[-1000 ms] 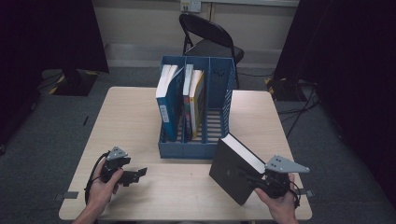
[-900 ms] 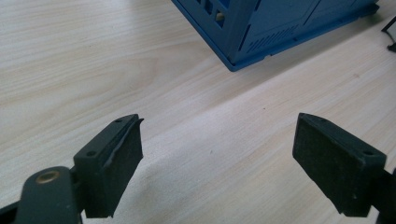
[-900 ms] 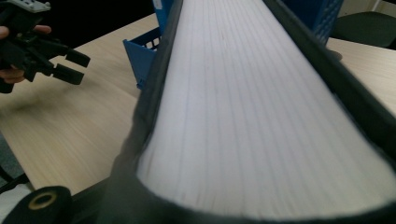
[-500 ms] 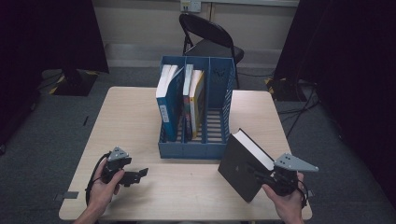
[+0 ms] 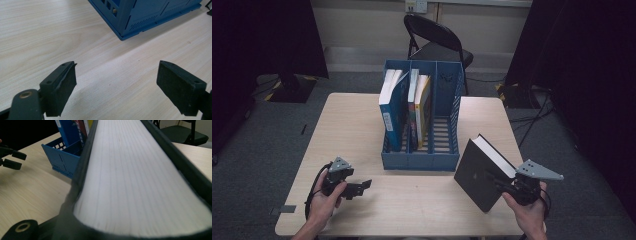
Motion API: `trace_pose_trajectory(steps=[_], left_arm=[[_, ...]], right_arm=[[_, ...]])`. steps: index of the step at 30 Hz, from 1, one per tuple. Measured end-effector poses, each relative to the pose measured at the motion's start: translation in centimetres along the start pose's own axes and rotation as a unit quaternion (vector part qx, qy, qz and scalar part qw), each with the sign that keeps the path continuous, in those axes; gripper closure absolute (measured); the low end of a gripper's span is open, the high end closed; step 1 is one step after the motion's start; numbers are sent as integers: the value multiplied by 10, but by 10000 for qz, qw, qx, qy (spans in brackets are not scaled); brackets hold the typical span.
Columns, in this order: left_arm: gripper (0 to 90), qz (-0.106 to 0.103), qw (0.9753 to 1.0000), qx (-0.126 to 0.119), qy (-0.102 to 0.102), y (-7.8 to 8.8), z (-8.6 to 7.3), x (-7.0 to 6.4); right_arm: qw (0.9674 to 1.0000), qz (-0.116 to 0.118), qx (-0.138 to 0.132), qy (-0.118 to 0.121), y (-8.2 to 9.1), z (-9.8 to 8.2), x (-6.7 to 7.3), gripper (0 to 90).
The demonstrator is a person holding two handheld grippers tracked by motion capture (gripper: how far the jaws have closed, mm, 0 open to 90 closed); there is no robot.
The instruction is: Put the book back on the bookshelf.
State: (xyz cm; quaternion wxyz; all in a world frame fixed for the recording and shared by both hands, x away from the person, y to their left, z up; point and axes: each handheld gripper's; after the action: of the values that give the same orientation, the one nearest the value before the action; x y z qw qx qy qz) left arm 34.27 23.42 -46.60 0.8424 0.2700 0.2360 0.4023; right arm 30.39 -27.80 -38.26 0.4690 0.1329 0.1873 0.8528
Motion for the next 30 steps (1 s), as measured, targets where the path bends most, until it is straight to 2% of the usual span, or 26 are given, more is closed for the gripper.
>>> trace_pose_trajectory(steps=[8,14,21,26,30], left_arm=[[157,20,10000,-56,18,0,1,1],[157,-7,10000,-68,30,0,1,2],[157,36,9999,-129,41,0,3,1],[157,46,10000,-73,23,-1,3,1],[158,17,10000,-3,3,-1,2,0]], right_arm=[[9999,-11,18,110,-6,9,-3,526],[10000,-66,-21,56,-9,9,-13,526],[9998,-118,-85,115,-20,15,-23,526],[9998,-124,-161,87,-27,16,-29,525],[9997,-27,-153,166,-27,13,-31,525]])
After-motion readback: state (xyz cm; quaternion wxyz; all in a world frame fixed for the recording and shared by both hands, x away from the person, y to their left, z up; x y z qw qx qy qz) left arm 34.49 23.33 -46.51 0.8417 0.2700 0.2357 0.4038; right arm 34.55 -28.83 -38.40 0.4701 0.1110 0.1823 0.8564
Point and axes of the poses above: each handheld gripper's, and its own axes: y roughly backward along the jaws, z roughly out of its top, x roughly to its left, and after that the axes turned 3 degrees about -z, right-handed
